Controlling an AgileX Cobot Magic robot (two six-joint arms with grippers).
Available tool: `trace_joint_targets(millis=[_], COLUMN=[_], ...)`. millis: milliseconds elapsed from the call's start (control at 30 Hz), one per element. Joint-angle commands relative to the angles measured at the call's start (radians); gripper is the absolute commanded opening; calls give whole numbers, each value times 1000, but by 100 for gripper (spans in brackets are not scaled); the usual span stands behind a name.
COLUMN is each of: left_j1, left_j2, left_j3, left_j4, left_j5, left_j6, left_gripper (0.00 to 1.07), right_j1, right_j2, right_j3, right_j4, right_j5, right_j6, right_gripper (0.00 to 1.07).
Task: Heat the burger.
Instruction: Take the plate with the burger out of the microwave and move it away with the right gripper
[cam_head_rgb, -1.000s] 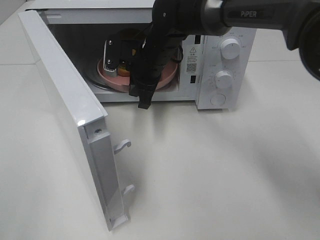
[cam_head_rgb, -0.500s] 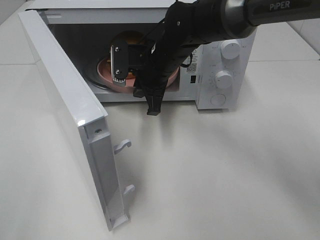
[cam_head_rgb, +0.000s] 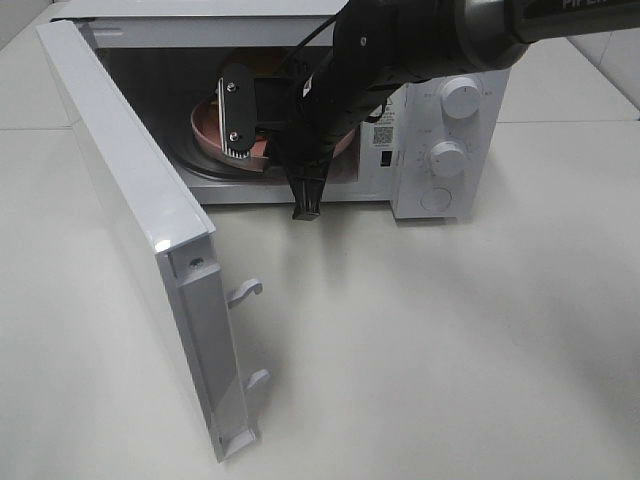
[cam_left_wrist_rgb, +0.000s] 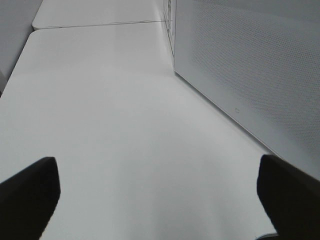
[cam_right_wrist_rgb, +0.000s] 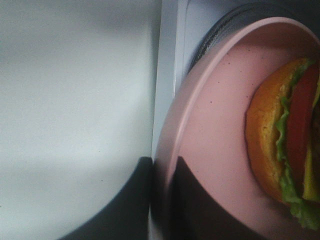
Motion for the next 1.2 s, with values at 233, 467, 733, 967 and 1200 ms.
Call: trace_joint_targets(millis=[233,467,733,967,1200], left_j1=[-2,-2,-2,-2,-2], left_j2=[-16,-16,-16,-16,-16], left_j3=[1,1,1,1,1], left_j4=[-4,-4,-4,-4,-4], left_j5=[-15,-15,-15,-15,-15], left_j6=[-5,-5,-5,-5,-5], left_gripper=[105,105,105,105,105], right_j1=[16,25,59,59,71], right_j2=[-110,-172,-252,-294,-363], right_j3=[110,190,303,358,441], right_j4=[-15,-12,-10,-14,-14], right_j5=[-145,-197,-254,-262,-286], right_j6=[-99,-116,-163,-163,-205], right_gripper=[0,0,0,0,0])
